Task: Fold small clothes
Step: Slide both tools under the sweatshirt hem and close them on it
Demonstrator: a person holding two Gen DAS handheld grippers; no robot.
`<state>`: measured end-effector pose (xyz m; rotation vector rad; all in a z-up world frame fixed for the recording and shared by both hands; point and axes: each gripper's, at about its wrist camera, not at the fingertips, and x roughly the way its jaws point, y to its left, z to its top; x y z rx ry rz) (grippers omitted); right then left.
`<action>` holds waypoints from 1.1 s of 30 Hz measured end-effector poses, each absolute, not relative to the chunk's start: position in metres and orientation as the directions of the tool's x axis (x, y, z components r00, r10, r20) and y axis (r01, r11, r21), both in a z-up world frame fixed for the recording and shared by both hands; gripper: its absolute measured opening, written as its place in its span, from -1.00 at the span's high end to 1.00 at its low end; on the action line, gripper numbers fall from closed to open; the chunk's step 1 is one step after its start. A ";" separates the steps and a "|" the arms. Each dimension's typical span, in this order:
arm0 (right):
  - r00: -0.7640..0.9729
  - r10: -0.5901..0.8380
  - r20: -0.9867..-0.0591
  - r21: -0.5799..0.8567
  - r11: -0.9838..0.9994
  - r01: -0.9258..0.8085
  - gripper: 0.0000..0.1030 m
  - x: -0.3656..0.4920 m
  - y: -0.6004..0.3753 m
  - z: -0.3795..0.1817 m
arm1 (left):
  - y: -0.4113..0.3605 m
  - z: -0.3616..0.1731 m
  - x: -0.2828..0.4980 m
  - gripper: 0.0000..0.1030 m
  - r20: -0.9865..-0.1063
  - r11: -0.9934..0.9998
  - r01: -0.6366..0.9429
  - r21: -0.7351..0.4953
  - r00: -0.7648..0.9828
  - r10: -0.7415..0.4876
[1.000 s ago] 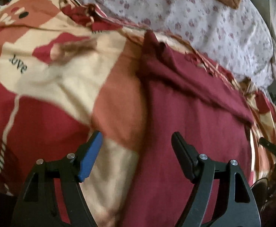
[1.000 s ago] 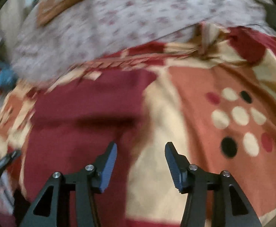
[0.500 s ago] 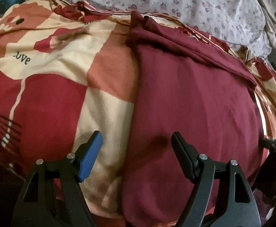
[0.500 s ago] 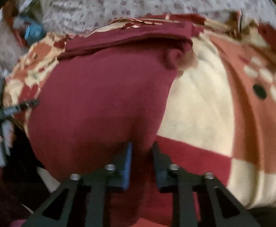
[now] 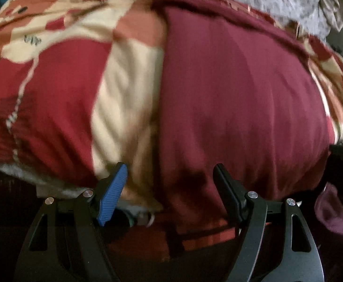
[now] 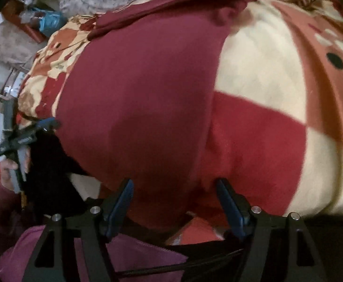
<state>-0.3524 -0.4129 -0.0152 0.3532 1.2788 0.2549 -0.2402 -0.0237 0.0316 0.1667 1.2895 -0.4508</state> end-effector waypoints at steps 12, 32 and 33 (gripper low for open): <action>0.174 0.439 -0.882 0.440 0.897 -0.037 -0.38 -0.354 -0.390 -0.039 | -0.030 0.016 -0.244 -0.43 -0.960 0.889 0.439 -0.132 0.168 -0.226; 0.319 0.571 -0.757 0.546 0.820 -0.173 0.74 -0.350 -0.388 0.024 | -0.019 0.080 -0.233 0.87 -0.873 0.802 0.478 -0.359 0.131 -0.469; 0.355 0.581 -0.732 0.560 0.810 -0.173 0.74 -0.347 -0.394 0.034 | -0.020 0.090 -0.227 0.87 -0.860 0.790 0.486 -0.374 0.139 -0.492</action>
